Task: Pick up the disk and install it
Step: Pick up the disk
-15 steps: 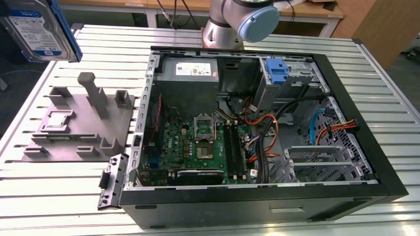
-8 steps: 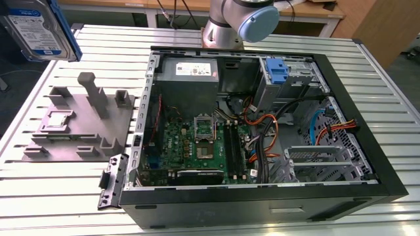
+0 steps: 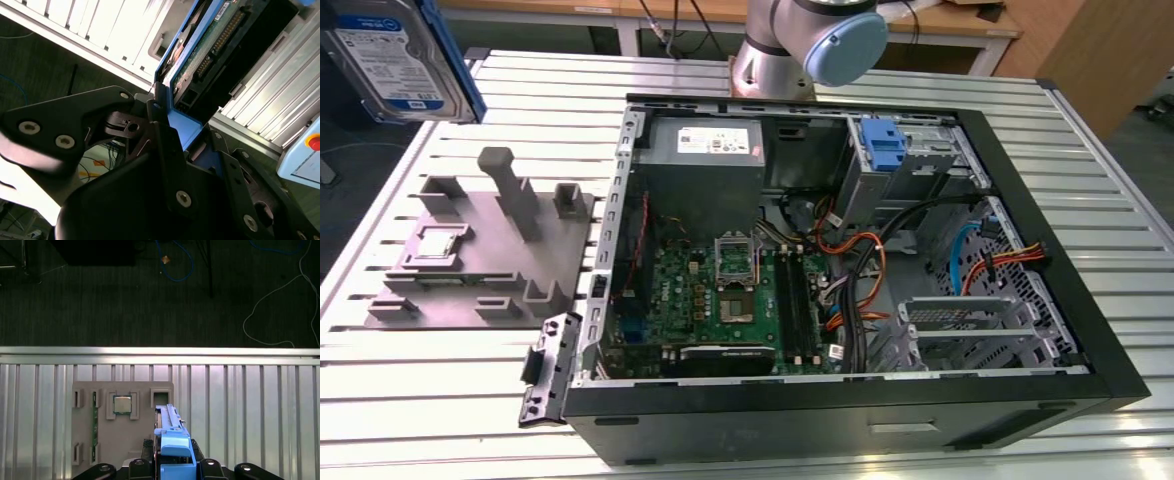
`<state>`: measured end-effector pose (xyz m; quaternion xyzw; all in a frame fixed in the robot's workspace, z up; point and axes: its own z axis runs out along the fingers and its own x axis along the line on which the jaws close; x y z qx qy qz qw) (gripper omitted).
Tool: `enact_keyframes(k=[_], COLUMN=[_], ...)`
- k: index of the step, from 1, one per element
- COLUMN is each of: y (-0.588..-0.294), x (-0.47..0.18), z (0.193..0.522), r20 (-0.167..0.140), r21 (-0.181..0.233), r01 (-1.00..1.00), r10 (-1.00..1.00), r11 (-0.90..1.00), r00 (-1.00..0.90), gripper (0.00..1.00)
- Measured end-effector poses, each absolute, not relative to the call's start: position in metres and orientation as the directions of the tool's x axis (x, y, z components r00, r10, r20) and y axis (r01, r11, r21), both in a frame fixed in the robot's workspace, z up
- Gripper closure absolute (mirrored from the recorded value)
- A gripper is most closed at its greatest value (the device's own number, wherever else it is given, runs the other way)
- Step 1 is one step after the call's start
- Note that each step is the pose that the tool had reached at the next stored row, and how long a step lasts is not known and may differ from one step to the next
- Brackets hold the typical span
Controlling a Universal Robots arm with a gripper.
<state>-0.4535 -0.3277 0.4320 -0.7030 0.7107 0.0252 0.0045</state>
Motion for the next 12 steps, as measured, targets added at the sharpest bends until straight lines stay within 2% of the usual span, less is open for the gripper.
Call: enact_keyframes(k=[12], y=[-0.3277], x=[-0.4536], z=[0.436], r20=[-0.042], r21=[0.03], r01=[-1.0], r10=[-0.999], r11=[0.01], r00=[-0.012], gripper=[0.63])
